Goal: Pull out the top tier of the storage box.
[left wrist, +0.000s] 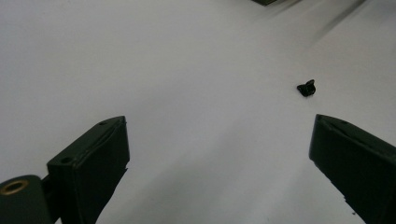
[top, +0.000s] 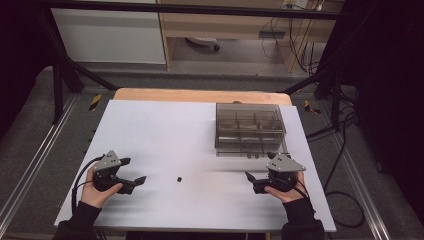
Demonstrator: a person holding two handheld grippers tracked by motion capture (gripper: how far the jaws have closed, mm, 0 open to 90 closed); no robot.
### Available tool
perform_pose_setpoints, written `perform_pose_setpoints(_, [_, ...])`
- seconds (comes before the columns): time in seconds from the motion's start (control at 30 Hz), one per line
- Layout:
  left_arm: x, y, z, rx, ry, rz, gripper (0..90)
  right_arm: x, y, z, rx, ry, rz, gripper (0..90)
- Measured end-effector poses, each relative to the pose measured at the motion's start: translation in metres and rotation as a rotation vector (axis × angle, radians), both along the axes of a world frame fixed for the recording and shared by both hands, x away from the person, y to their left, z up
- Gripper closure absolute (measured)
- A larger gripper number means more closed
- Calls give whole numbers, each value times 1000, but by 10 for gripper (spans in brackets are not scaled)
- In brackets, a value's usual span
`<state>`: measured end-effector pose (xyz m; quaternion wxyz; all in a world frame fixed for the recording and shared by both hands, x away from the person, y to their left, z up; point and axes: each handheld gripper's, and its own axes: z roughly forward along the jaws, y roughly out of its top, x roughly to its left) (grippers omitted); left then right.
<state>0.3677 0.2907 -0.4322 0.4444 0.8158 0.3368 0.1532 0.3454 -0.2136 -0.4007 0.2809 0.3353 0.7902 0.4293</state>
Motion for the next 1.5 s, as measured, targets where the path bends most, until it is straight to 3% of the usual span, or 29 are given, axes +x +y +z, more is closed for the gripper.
perform_pose_setpoints(0.27, [0, 0, 0, -1, 1, 0, 46, 0, -7, -7, 77, 81, 0, 49])
perform_pose_setpoints(0.6, [0, -1, 0, -2, 6, -5, 46, 2, -14, -17, 108, 139, -9, 52])
perform_pose_setpoints(1.5, [-2, -11, 2, 3, 18, -19, 46, 6, -28, -30, 167, 206, -21, 53])
